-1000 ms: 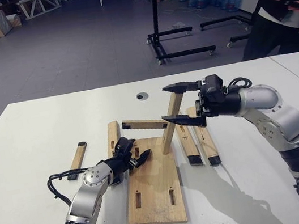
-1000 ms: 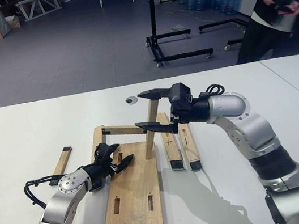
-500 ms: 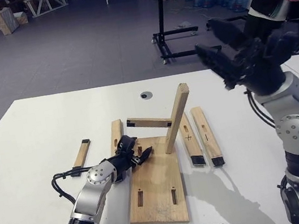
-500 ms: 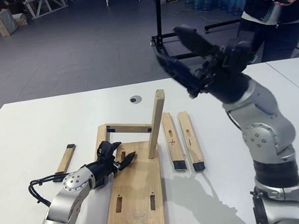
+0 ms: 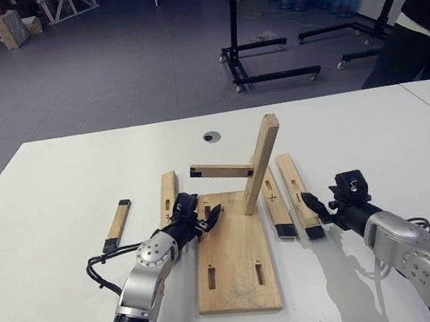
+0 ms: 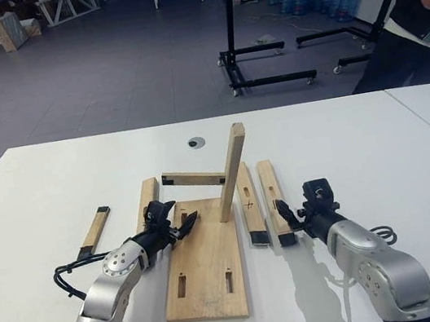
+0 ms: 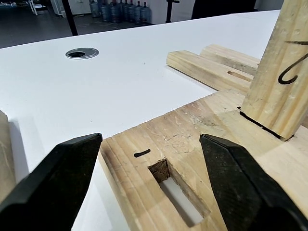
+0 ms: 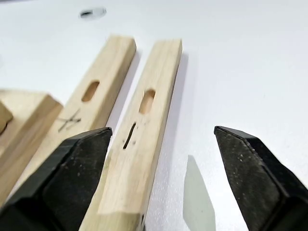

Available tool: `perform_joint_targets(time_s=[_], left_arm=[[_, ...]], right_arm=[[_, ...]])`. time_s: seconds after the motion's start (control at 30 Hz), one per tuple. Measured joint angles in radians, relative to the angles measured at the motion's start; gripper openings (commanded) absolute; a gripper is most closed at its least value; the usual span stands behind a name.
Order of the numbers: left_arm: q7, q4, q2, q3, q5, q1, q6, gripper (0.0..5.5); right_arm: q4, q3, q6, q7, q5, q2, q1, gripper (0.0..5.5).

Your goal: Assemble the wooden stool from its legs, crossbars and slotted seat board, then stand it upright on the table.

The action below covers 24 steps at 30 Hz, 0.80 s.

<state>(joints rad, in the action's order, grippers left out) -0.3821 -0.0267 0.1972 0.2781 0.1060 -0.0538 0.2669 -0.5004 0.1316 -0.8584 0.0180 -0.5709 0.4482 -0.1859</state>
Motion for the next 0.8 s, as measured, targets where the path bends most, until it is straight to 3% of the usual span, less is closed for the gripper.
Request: perform_joint_targets(time_s=[0.57,0.8], left_arm=[[0.087,-0.233,-0.08,-0.03,-0.022,-0.157,-0.07,3.71],[0.134,-0.262,-0.098,-0.05,-0.042,-0.174,-0.079,3.71]], right_arm=[[0.068,-0.097,-0.136,0.068,0.12,0.0,0.077,3.91],[0.082,-0.068,-0.17,0.072,0.14,-0.027,0.092,2.8]])
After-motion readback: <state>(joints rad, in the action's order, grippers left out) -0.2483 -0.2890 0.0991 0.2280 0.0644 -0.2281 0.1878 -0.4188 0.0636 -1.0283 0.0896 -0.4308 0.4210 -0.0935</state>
